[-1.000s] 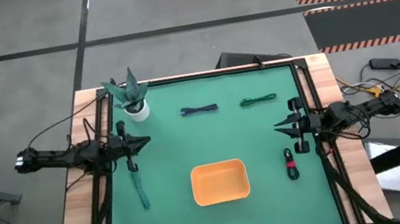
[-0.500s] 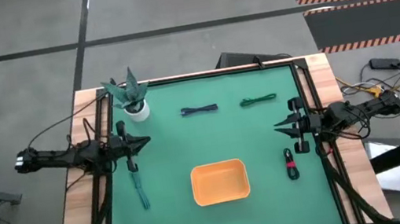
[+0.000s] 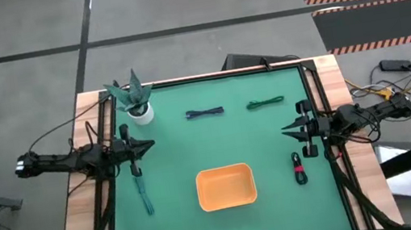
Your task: Pick and place USB-C Cables
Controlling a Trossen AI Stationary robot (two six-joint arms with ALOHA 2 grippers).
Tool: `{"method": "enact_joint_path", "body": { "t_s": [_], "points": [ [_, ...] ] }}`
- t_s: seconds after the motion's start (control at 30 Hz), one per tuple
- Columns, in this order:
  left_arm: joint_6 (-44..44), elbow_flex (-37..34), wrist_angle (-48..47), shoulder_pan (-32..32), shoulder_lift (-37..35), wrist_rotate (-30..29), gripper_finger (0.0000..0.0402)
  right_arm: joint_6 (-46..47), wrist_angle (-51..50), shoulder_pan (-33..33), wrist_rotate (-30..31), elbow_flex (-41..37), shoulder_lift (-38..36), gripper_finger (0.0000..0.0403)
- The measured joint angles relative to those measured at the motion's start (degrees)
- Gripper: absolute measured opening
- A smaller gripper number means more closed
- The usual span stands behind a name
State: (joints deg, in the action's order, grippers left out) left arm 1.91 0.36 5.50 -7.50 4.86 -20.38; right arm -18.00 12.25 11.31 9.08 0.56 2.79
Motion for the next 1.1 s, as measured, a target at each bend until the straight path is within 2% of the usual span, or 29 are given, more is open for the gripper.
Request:
{"method": "enact_joint_path", "body": {
  "t_s": [0.37,0.57,0.67,1.1],
  "points": [
    [-0.02,0.0,0.0,-0.01,0.0,0.0,0.0,-0.28,0.0,0.02,0.0,0.01,0.0,0.0047],
    [0.0,0.0,0.0,0.0,0.0,0.0,0.0,-16.77,0.0,0.02,0.05,0.02,-0.02,0.0047],
    [0.0,0.0,0.0,-0.01,-0.02,-0.02,0.0,-19.49,0.0,0.0,0.02,0.02,-0.02,0.0047],
    [0.01,0.0,0.0,0.0,0.0,-0.02,0.0,-6.89,0.02,0.02,-0.04,0.02,-0.01,0.0047]
  ]
}}
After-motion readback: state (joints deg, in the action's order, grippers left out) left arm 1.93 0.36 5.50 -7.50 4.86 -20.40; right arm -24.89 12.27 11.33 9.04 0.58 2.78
